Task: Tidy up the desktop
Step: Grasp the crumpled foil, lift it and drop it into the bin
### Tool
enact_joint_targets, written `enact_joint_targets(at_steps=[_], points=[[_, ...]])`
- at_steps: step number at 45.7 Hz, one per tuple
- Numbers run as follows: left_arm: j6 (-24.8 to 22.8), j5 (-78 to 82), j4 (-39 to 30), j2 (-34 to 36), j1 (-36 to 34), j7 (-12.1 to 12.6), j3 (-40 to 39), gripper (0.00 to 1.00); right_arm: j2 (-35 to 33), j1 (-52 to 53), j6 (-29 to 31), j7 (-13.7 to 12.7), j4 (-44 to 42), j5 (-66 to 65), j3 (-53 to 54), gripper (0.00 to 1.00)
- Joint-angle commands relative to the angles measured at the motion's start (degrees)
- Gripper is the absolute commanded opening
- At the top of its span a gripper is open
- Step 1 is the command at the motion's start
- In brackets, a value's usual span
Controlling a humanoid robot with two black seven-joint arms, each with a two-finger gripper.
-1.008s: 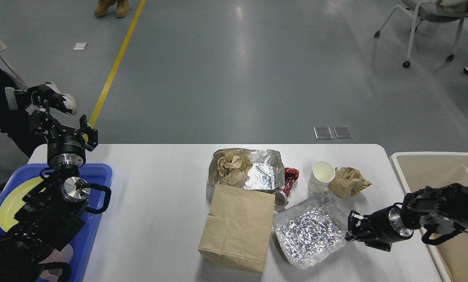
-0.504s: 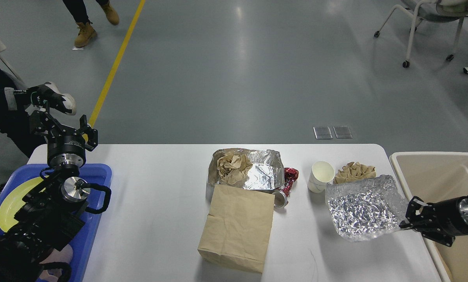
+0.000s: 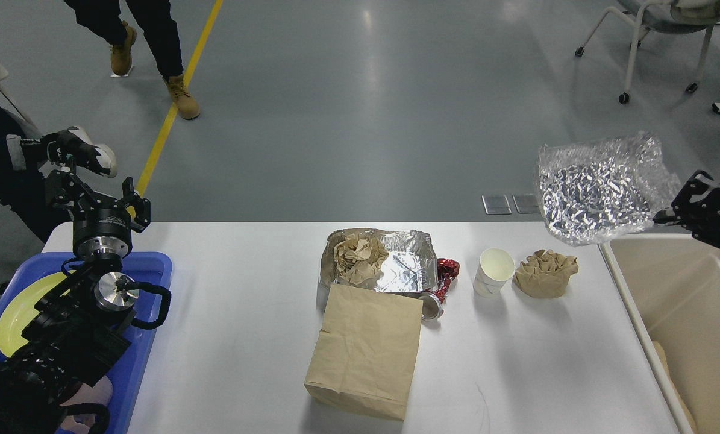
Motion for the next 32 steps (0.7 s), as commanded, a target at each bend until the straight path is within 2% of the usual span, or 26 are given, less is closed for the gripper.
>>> enact_joint_targets(at_steps=[1, 10, 16, 23, 24, 31, 32], points=[[0.0, 0.0, 0.0, 0.0, 0.0, 0.0, 0.0, 0.97, -0.04, 5.67, -0.15, -0.02, -0.14, 0.09, -0.32, 0.0], [0.0, 0.0, 0.0, 0.0, 0.0, 0.0, 0.0, 0.97, 0.31, 4.18, -1.47, -0.02, -5.31, 0.27, -0.41, 0.0], [0.0, 0.0, 0.0, 0.0, 0.0, 0.0, 0.0, 0.97, 0.31, -5.38, -4.8, -0.02, -14.18, 0.88, 1.26, 0.0], [0.0, 0.0, 0.0, 0.0, 0.0, 0.0, 0.0, 0.97, 0.05, -19.88, -14.11, 0.07, -19.56, 5.53, 6.7, 0.0], [0.0, 0.0, 0.0, 0.0, 0.0, 0.0, 0.0, 0.97, 0.05, -24.17, -16.91, 0.07, -20.43, 7.54, 8.1, 0.0], [0.0, 0.0, 0.0, 0.0, 0.0, 0.0, 0.0, 0.97, 0.14, -35.8, -27.03, 0.07, -22.11, 11.34, 11.63, 0.0], [0.0, 0.0, 0.0, 0.0, 0.0, 0.0, 0.0, 0.97, 0.31, -39.29, -30.36, 0.07, -22.11, 11.34, 12.5, 0.0]])
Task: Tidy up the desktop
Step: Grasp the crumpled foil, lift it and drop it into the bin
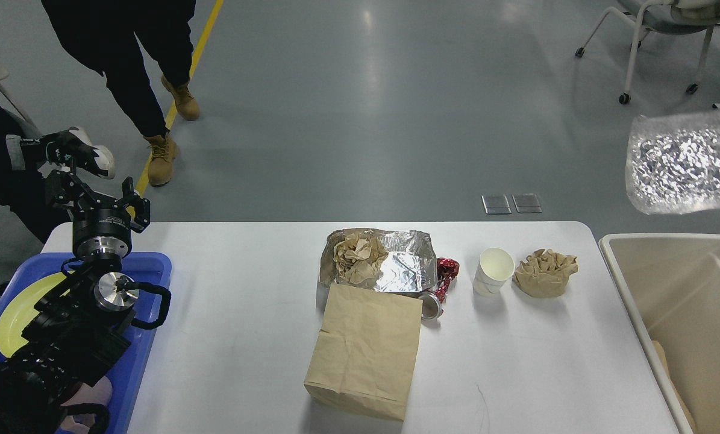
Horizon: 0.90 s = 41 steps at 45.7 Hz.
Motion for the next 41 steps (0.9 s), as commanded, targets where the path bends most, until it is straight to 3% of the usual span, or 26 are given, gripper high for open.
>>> enact_joint_targets(at_steps=[1, 7, 15, 16, 17, 20, 21, 35, 41], points=[[0.0, 0.05, 0.0, 0.0, 0.0, 0.0, 0.0, 0.97, 0.31, -8.91, -8.27, 0.01, -0.41, 0.96, 2.43, 0.0], [0.0, 0.05, 0.0, 0.0, 0.0, 0.0, 0.0, 0.97, 1.71, -16.74, -14.25, 0.01, -1.55, 0.96, 4.1, 0.0], [0.0, 0.05, 0.0, 0.0, 0.0, 0.0, 0.0, 0.97, 6.02, -23.78, -17.69, 0.01, -4.8, 0.87, 5.16, 0.0], [0.0, -0.04, 0.0, 0.0, 0.0, 0.0, 0.0, 0.97, 6.37, -24.3, -17.86, 0.01, -5.24, 0.87, 5.07, 0.1], [0.0, -0.04, 0.0, 0.0, 0.0, 0.0, 0.0, 0.97, 6.72, -24.83, -18.04, 0.01, -5.85, 0.87, 4.99, 0.28], [0.0, 0.05, 0.0, 0.0, 0.0, 0.0, 0.0, 0.97, 7.69, -25.8, -18.65, 0.01, -7.87, 0.79, 4.81, 0.96], [0.0, 0.05, 0.0, 0.08, 0.0, 0.0, 0.0, 0.97, 7.95, -25.89, -18.74, 0.01, -8.4, 0.87, 4.81, 1.0], [0.0, 0.05, 0.0, 0.0, 0.0, 0.0, 0.0, 0.97, 10.41, -24.75, -18.31, 0.1, -8.23, 1.05, 4.02, 1.0], [0.0, 0.05, 0.0, 0.0, 0.0, 0.0, 0.0, 0.97, 12.52, -16.86, -17.87, 0.19, -7.71, 0.96, 3.32, 1.0]])
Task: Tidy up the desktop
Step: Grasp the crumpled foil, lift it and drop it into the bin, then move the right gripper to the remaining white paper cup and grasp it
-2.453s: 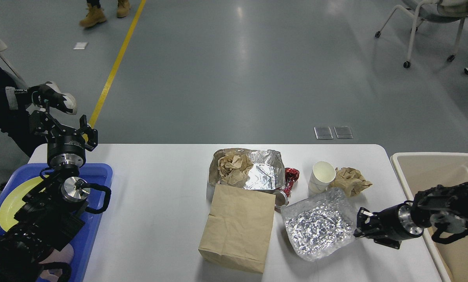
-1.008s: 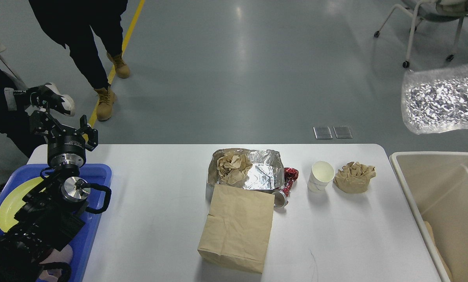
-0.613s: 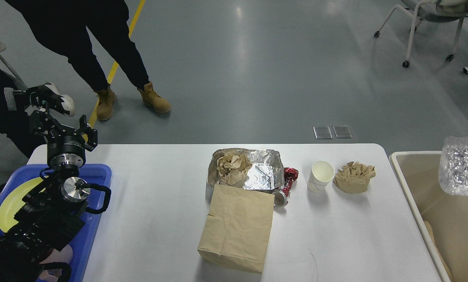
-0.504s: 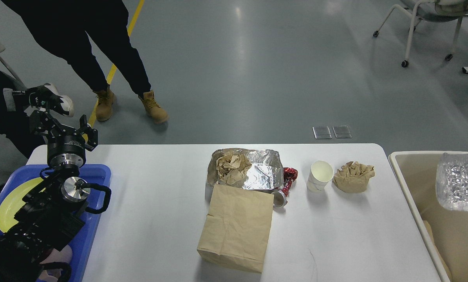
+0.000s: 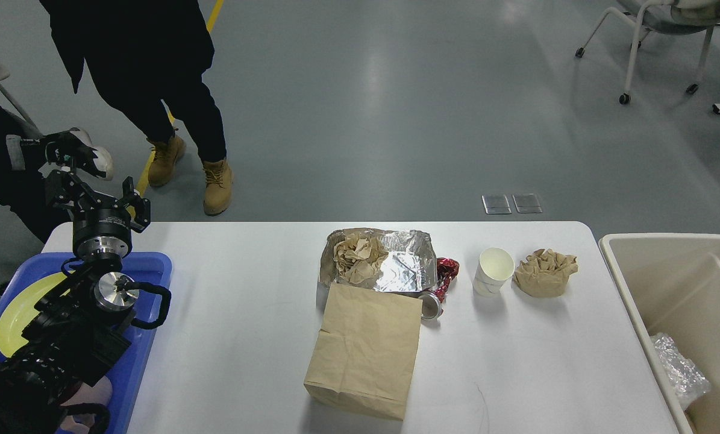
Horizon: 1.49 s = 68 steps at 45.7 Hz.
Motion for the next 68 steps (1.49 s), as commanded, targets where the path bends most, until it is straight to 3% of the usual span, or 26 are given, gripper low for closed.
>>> enact_joint_targets(at_steps=[1, 16, 23, 31, 39, 43, 48, 55, 68], points=[[0.0, -0.08, 0.0, 0.0, 0.0, 0.0, 0.0, 0.97, 1.94, 7.94, 0.43, 0.17, 0.71, 0.03, -1.26, 1.0], [0.0, 0.01, 0.0, 0.0, 0.0, 0.0, 0.0, 0.97, 17.23, 31.93, 2.62, 0.0, 7.12, -0.06, -20.33, 1.0], [0.0, 0.01, 0.0, 0.0, 0.0, 0.0, 0.0, 0.97, 24.35, 41.78, 11.31, -0.97, 12.05, 0.11, -24.38, 1.0], [0.0, 0.01, 0.0, 0.0, 0.0, 0.0, 0.0, 0.97, 29.81, 49.6, 23.35, -9.4, 15.82, 0.56, -24.3, 1.0], [0.0, 0.01, 0.0, 0.0, 0.0, 0.0, 0.0, 0.97, 29.11, 59.62, 29.34, -9.41, 25.58, 0.64, -24.03, 1.0], [0.0, 0.01, 0.0, 0.0, 0.0, 0.0, 0.0, 0.97, 28.67, 62.97, 31.36, -9.41, 27.69, 0.56, -25.26, 1.0], [0.0, 0.01, 0.0, 0.0, 0.0, 0.0, 0.0, 0.97, 28.75, 66.39, 37.94, -9.41, 29.1, 0.56, -27.2, 1.0], [0.0, 0.01, 0.0, 0.0, 0.0, 0.0, 0.0, 0.97, 28.58, 66.23, 43.49, -9.41, 29.54, 0.56, -26.76, 1.0], [0.0, -0.08, 0.0, 0.0, 0.0, 0.0, 0.0, 0.97, 25.94, 52.0, 40.78, -9.41, 26.3, 0.2, -23.16, 1.0]])
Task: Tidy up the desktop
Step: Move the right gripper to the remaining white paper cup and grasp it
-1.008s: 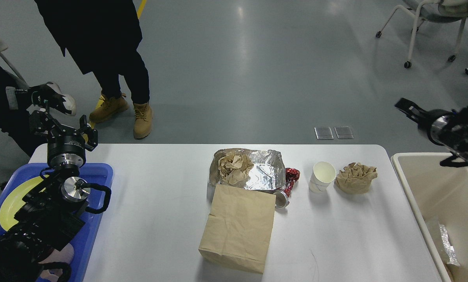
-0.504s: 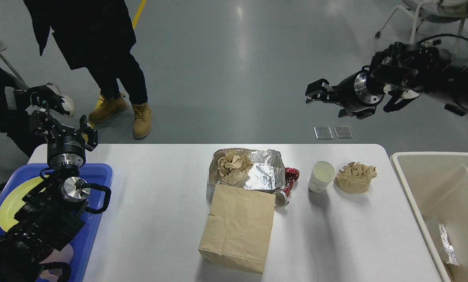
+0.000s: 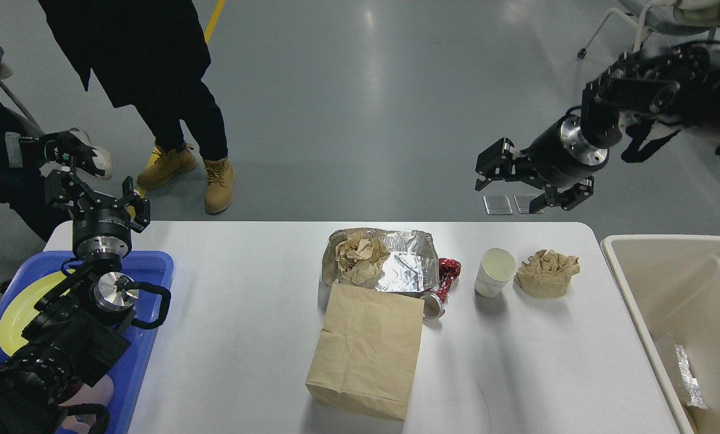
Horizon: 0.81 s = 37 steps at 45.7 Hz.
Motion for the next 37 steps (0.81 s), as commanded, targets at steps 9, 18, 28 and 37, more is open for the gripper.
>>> enact_joint_targets(at_steps=[9, 18, 28, 37], points=[[0.0, 0.0, 0.0, 0.0, 0.0, 0.0, 0.0, 0.97, -0.56, -18.99, -5.84, 0.0, -9.14, -0.04, 6.21, 1.0], [0.0, 0.0, 0.0, 0.0, 0.0, 0.0, 0.0, 0.97, -0.56, -25.23, -8.03, 0.0, -15.29, 0.4, 10.78, 1.0], [0.0, 0.0, 0.0, 0.0, 0.0, 0.0, 0.0, 0.97, 0.06, -31.12, -9.79, 0.0, -19.96, 0.4, 12.71, 1.0], [0.0, 0.0, 0.0, 0.0, 0.0, 0.0, 0.0, 0.97, 0.23, -33.59, -13.83, 0.0, -20.4, 0.31, 13.68, 1.0]])
